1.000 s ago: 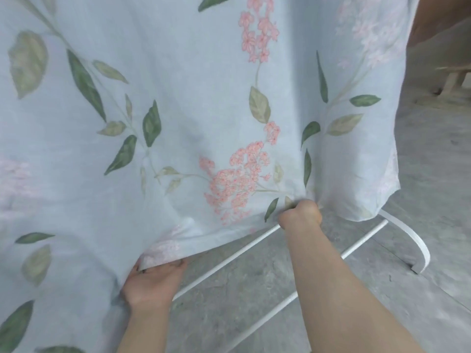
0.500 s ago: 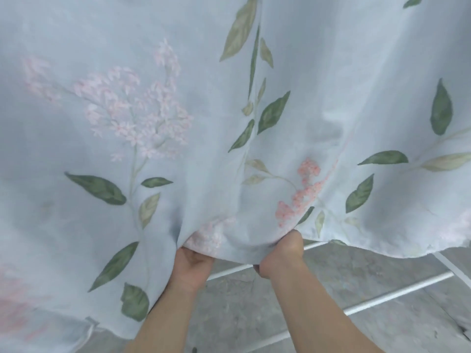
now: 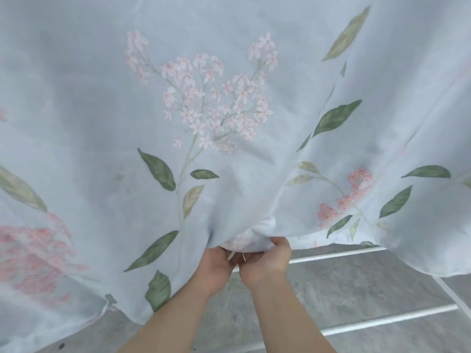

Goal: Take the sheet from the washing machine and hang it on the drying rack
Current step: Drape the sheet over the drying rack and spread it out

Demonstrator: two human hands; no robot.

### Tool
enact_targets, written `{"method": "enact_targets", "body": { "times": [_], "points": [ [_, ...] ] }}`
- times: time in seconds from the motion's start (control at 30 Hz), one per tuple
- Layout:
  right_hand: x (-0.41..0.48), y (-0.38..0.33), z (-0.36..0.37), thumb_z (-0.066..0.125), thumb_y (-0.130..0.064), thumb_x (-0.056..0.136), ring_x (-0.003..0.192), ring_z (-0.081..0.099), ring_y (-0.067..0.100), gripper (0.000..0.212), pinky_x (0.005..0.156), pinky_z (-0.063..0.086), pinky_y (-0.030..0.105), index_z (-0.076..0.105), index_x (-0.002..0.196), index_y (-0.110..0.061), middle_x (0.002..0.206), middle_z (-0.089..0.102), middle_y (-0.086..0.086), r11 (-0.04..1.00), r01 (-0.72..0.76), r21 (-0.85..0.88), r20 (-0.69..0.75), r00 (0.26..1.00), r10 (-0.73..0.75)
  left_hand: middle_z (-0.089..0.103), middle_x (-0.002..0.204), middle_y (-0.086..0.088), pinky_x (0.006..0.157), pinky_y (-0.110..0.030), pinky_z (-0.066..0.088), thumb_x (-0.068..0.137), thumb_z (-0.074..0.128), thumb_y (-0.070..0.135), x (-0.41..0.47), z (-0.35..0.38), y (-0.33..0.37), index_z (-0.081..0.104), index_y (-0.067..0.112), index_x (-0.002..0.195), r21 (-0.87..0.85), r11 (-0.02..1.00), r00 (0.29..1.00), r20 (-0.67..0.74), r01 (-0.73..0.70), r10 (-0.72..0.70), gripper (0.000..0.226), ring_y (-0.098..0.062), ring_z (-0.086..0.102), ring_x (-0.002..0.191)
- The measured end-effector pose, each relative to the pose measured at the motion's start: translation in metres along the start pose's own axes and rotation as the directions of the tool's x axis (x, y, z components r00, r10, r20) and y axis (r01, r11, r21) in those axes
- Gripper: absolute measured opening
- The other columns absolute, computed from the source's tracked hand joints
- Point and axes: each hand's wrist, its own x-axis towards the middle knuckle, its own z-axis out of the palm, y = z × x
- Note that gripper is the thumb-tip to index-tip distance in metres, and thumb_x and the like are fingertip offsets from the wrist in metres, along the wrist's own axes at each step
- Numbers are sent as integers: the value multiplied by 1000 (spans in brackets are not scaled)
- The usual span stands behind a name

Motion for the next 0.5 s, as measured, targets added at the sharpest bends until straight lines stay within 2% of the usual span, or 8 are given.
{"method": "enact_targets", "body": {
  "times": [0.03,0.07,0.1,0.13,0.23,0.3,0.4,0.5],
  "points": [
    [1,1,-2,51,-34,79,82,59,27,27,67,41,32,69,92,-20,91,70,5,1000,4,-23,63,998,-3,64,86,-2,94,-28,42,86,55,13,-2,-2,-2,59,27,92,-161,975,988,-6,-152,153,15,9,59,84],
    [0,1,0,50,-36,82,85,61,27,29,70,42,32,71,94,-21,94,72,5,999,1,-41,100,995,3,67,98,-5,98,-38,42,78,54,17,-4,-4,-2,61,21,103,-280,932,972,-22,-231,234,26,-6,61,95],
    [1,-2,-1,50,-38,84,91,64,27,31,78,45,33,73,98,-21,99,75,5,999,13,-44,116,993,-8,67,104,-6,99,-41,41,77,53,17,-1,-3,-3,61,18,107,-452,871,978,-19,-194,208,31,-17,60,98],
    [-3,-1,4,51,-38,86,98,66,28,34,88,47,33,74,104,-22,105,76,4,998,17,-53,119,993,-11,65,107,-6,97,-38,41,83,51,14,-4,-6,-2,60,17,110,-484,859,986,-65,-167,155,29,-21,59,99],
    [-5,-7,6,52,-34,87,108,69,28,37,104,49,39,74,114,-22,109,77,4,999,29,-24,83,996,-27,61,126,-17,78,-3,35,104,39,3,-7,-5,5,56,4,131,-445,894,976,-214,-55,-47,32,-31,56,118],
    [-6,-11,8,52,-30,88,107,70,26,34,103,50,40,75,113,-24,108,78,2,998,59,-20,80,995,-57,56,140,-17,77,-3,32,105,36,4,0,-4,-1,52,3,138,-440,898,968,-230,-11,-100,37,-28,51,130],
    [3,-23,6,55,-24,91,108,70,24,34,101,52,37,73,120,-23,113,76,2,992,119,45,40,992,-121,66,131,0,88,-32,32,102,29,15,6,-3,-5,59,21,131,-328,945,987,-147,8,-60,42,-13,61,114],
    [22,-40,-3,54,-14,93,110,70,23,35,98,54,36,69,125,-20,118,73,1,989,131,69,-86,988,-125,69,126,4,92,-34,33,101,40,26,9,-1,-8,62,22,132,-368,928,995,-60,57,-85,38,-11,61,116]
  ]
}}
